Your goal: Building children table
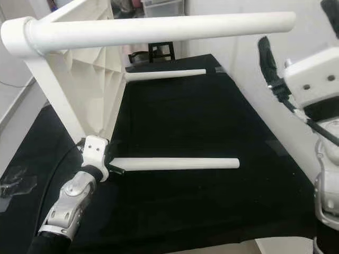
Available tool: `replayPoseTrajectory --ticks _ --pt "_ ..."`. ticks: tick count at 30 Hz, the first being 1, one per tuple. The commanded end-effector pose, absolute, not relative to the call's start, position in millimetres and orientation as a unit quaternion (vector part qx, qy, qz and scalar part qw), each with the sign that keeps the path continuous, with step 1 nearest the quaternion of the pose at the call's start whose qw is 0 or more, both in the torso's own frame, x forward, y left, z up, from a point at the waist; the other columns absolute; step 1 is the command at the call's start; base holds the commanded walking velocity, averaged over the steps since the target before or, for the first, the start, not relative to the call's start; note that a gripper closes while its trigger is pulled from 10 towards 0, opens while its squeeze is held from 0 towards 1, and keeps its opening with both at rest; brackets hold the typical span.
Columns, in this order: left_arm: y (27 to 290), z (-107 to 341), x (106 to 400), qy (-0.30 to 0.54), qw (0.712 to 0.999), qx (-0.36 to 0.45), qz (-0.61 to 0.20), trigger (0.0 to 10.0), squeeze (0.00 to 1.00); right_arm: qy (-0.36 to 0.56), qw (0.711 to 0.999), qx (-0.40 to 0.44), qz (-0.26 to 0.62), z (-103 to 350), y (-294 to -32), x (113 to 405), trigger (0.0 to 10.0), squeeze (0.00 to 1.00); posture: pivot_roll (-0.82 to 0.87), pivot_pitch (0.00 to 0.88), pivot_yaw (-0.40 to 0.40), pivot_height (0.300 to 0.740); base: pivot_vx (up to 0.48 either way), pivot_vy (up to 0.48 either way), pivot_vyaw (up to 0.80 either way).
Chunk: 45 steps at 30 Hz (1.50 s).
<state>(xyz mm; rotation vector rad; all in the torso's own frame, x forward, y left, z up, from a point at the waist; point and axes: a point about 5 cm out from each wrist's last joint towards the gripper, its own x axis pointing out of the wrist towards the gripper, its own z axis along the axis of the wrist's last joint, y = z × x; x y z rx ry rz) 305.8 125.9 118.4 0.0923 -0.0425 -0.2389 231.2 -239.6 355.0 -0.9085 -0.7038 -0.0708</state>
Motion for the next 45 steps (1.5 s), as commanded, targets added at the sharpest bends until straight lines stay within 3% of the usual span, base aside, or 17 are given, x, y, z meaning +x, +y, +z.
replayPoseTrajectory --ticks 1,15,26,43,44,45 --pt "130 115 306 -0.013 0.993 0.041 -0.111 10.0 0.0 -0.34 0.828 -0.445 -0.012 356 -231 232 10.0 0.0 -0.16 0.017 0.083 0.74 0.0 0.0 0.0" --pt "130 115 305 -0.016 0.994 0.039 -0.104 10.0 0.0 -0.327 0.803 -0.496 0.047 363 -215 254 10.0 0.0 -0.17 0.02 0.066 0.74 0.0 0.0 0.0" --pt "129 115 306 -0.017 0.994 0.037 -0.102 10.0 0.0 -0.318 0.774 -0.531 0.134 364 -186 272 10.0 0.0 -0.16 0.022 0.053 0.74 0.0 0.0 0.0" --pt "130 117 306 -0.02 0.995 0.036 -0.095 10.0 0.0 -0.308 0.767 -0.553 0.104 371 -182 293 10.0 0.0 -0.16 0.021 0.041 0.74 0.0 0.0 0.0" --pt "129 116 306 -0.02 0.995 0.035 -0.095 10.0 0.0 -0.303 0.766 -0.558 0.104 371 -182 295 5.5 0.0 -0.16 0.02 0.037 0.74 0.0 0.0 0.0" --pt "129 116 305 -0.02 0.995 0.035 -0.095 10.0 0.0 -0.298 0.764 -0.562 0.103 370 -183 297 0.0 0.0 -0.16 0.021 0.034 0.74 0.0 0.0 0.0"
